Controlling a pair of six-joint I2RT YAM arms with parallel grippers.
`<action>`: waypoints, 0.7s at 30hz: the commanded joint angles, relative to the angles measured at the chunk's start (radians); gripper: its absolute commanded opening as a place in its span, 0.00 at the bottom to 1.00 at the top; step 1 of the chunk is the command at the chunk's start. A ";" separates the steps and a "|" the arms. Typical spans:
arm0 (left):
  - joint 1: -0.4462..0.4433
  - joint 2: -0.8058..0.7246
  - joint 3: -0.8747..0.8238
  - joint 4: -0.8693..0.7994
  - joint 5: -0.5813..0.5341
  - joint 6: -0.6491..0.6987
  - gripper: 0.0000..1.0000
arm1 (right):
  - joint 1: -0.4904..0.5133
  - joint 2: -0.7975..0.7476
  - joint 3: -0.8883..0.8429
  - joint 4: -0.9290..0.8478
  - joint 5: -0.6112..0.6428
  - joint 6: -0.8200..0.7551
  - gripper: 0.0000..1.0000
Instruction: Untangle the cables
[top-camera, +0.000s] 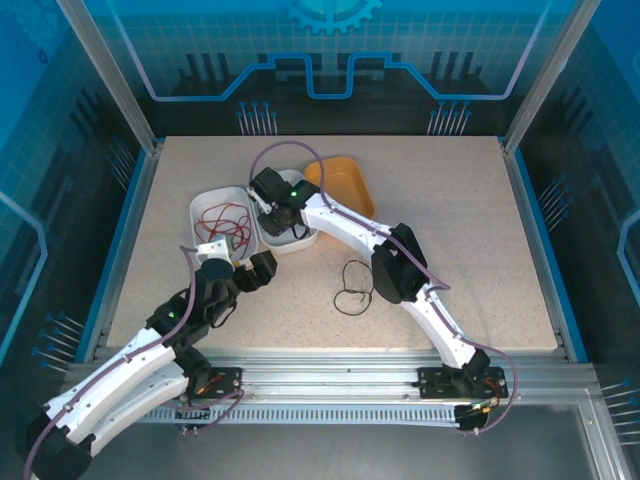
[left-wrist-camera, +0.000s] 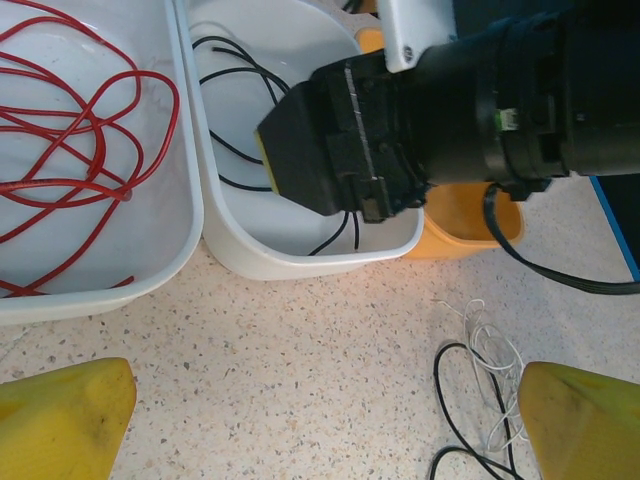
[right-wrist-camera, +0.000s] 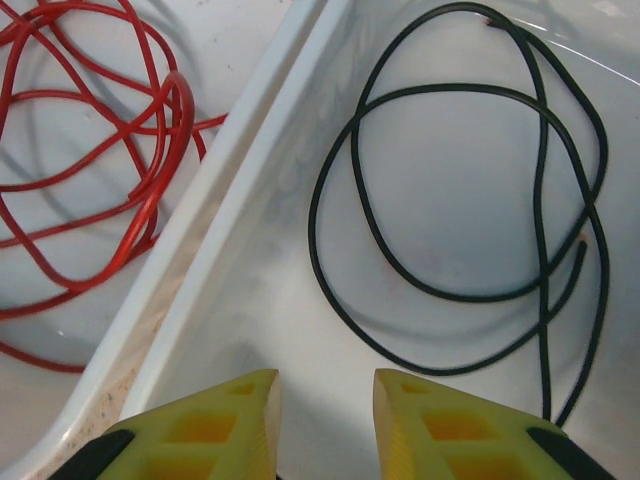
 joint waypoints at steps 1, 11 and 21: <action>0.011 -0.012 -0.011 0.003 -0.011 0.010 0.99 | -0.007 -0.141 -0.075 0.033 0.007 0.026 0.30; 0.012 -0.010 -0.020 0.057 0.021 0.042 0.99 | -0.041 -0.446 -0.457 0.176 0.032 0.140 0.37; 0.010 0.128 0.057 0.139 0.241 0.251 0.99 | -0.118 -0.770 -0.875 0.239 0.019 0.346 0.55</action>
